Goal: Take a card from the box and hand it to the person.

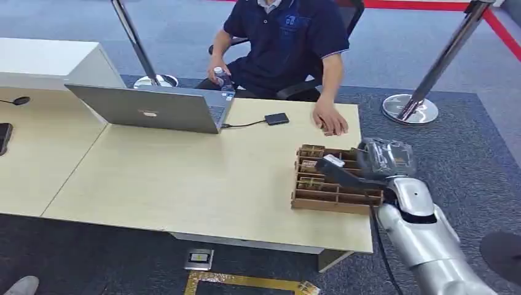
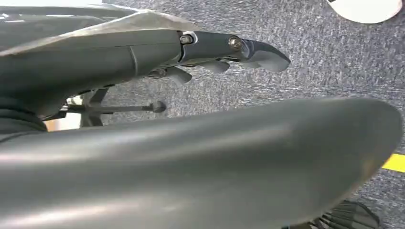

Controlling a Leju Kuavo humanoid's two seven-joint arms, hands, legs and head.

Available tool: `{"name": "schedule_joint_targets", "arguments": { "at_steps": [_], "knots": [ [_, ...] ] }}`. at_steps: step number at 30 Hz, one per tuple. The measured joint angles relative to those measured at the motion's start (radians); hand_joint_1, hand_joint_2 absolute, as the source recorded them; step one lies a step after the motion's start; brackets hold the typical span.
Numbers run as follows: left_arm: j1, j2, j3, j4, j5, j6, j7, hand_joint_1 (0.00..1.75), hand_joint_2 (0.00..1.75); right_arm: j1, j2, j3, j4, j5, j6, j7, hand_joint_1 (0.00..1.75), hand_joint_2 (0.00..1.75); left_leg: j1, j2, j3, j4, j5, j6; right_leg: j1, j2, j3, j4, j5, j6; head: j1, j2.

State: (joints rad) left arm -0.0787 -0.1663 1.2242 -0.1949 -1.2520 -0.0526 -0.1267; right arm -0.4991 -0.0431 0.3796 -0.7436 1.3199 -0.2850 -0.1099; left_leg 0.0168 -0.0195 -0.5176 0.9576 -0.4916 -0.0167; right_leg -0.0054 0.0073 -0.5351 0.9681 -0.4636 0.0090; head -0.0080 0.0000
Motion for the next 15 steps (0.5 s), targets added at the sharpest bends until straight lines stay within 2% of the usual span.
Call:
{"name": "schedule_joint_targets", "arguments": {
  "at_steps": [10,15],
  "knots": [
    [0.004,0.000,0.000,0.000,0.006,0.000,-0.006,0.00,0.00,0.124,-0.064,0.021,-0.365,0.008,0.098,-0.041,1.75,1.75,0.000,0.000,-0.001,0.000,0.000,0.000,0.000,0.000,-0.001,0.000,0.000,0.000,0.000,0.000],
    [0.003,0.000,0.000,0.000,0.004,0.000,-0.008,0.00,0.00,0.131,-0.074,0.053,-0.472,0.008,0.127,-0.070,1.75,1.75,0.000,0.000,-0.001,0.000,0.000,0.000,0.000,0.000,0.000,0.000,0.000,0.000,0.000,0.000]
  ]
}}
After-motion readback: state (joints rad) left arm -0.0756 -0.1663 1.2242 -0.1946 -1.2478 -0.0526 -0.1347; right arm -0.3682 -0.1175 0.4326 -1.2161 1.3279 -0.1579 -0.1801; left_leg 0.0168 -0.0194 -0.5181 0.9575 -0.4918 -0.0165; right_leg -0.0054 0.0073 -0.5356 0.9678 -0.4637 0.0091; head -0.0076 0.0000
